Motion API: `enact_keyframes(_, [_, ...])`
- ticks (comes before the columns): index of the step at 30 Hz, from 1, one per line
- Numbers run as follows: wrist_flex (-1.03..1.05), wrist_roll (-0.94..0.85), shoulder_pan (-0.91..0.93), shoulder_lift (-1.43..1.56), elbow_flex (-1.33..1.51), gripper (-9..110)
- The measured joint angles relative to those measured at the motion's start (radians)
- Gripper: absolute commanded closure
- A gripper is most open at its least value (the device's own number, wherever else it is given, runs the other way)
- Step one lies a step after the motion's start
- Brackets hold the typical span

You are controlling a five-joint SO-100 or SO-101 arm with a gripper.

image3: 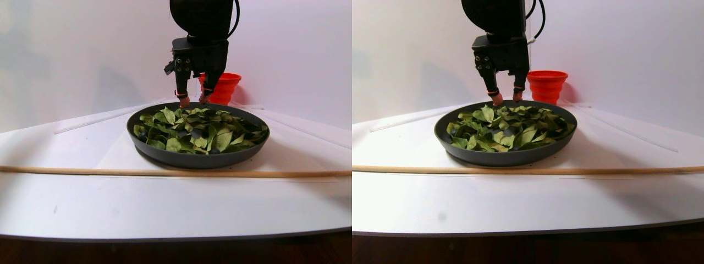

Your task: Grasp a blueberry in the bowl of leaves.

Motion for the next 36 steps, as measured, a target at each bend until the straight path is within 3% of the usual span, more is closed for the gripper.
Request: enact_keyframes(36, [-0.091, 0.061, 0.026, -0.221, -0.161, 85])
